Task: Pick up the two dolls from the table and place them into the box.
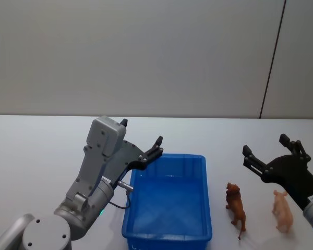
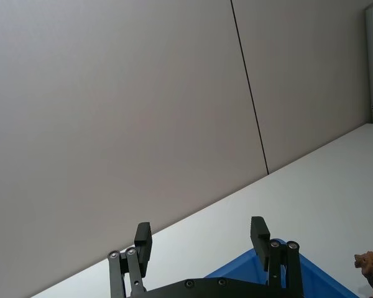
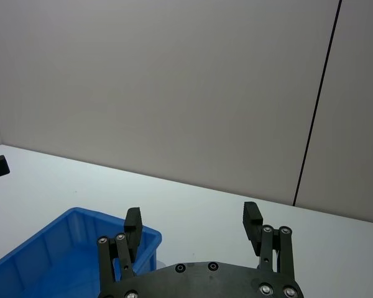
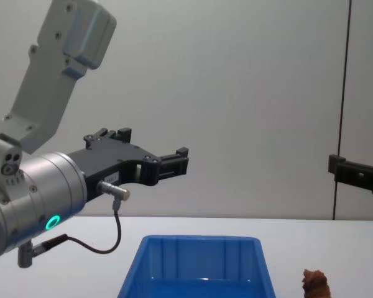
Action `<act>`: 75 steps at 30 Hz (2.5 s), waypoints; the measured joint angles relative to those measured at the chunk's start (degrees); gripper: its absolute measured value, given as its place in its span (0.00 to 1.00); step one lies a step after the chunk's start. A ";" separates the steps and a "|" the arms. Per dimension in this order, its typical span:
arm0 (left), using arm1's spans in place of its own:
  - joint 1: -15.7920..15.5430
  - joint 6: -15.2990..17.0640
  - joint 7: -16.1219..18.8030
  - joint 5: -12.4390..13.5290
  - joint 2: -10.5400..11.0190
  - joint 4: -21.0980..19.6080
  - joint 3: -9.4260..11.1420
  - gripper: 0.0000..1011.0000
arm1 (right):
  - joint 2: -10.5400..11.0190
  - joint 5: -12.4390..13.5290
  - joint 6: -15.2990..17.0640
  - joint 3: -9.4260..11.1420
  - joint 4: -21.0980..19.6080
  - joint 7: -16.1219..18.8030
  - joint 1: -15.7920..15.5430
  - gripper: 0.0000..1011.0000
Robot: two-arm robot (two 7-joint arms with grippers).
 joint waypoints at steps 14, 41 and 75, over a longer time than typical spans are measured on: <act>0.00 0.00 0.00 0.00 0.00 0.00 0.00 0.99 | 0.00 0.00 0.00 0.00 0.00 0.00 0.00 0.99; 0.00 0.00 0.00 0.00 0.00 0.00 0.00 0.99 | -0.58 -0.75 2.25 -0.21 -0.59 -2.73 -0.56 0.99; 0.00 0.00 0.00 0.00 0.00 0.00 0.00 0.99 | -2.42 -3.43 12.94 -0.02 3.46 -13.34 -3.63 0.99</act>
